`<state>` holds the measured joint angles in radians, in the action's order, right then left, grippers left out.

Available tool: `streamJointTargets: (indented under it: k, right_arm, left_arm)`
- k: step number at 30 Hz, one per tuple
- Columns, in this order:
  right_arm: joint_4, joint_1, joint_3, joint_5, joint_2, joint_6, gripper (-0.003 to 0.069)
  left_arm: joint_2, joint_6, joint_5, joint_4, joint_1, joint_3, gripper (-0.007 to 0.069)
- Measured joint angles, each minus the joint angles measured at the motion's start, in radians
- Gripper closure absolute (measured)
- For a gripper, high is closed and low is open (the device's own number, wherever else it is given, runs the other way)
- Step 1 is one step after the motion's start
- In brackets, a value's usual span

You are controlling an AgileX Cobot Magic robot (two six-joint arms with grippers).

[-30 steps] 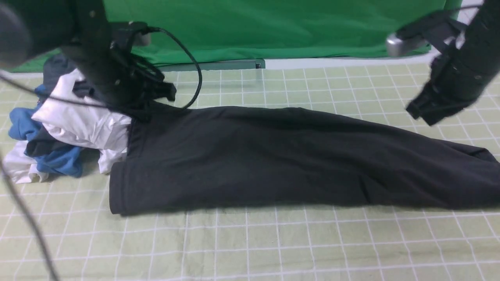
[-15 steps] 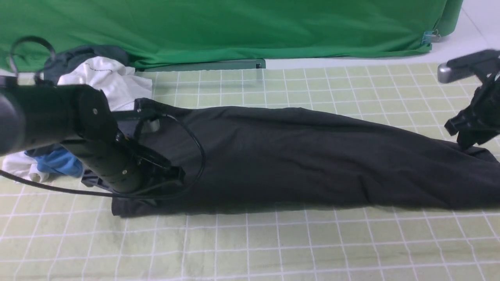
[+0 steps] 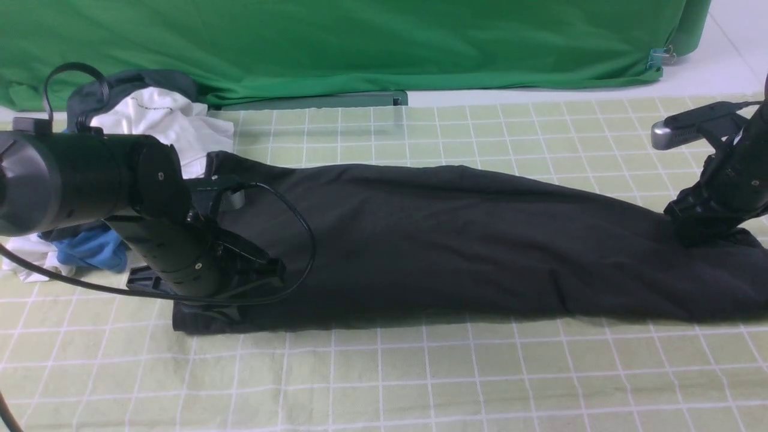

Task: Fold a long-sleeved shirt over a green coffee tablecloth.
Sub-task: 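Pull the folded dark garment lengthwise by its ends to straighten it flat on the table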

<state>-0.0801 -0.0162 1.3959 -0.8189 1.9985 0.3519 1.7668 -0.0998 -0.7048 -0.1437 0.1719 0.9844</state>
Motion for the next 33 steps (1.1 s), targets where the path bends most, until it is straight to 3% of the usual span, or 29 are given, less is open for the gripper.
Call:
streamJointTargets:
  k: [7,8,11,28,31,33]
  right_arm:
    - [-0.003,0.0,0.0,-0.024,0.014,0.023,0.0482]
    - [-0.003,0.0,0.002,-0.034,0.017,0.023,0.057]
    - [-0.004,0.0,0.01,-0.059,0.009,0.021,0.0643]
    - [0.015,-0.03,0.028,0.007,-0.072,-0.001,0.0649]
    - [0.025,-0.04,0.028,0.041,-0.057,-0.004,0.0613]
    - [0.038,-0.045,0.028,0.073,-0.049,-0.019,0.0536]
  left_arm:
    - [0.0,0.0,0.0,0.0,0.0,0.0,0.0613]
    - [0.0,0.001,0.0,0.001,0.0,0.0,0.0613]
    - [0.001,0.001,0.0,0.001,0.0,0.0,0.0613]
    - [0.001,0.003,-0.001,-0.002,0.0,0.0,0.0613]
    - [0.001,0.003,-0.001,-0.002,0.0,0.0,0.0613]
    - [0.001,0.003,-0.002,-0.002,0.0,0.0,0.0613]
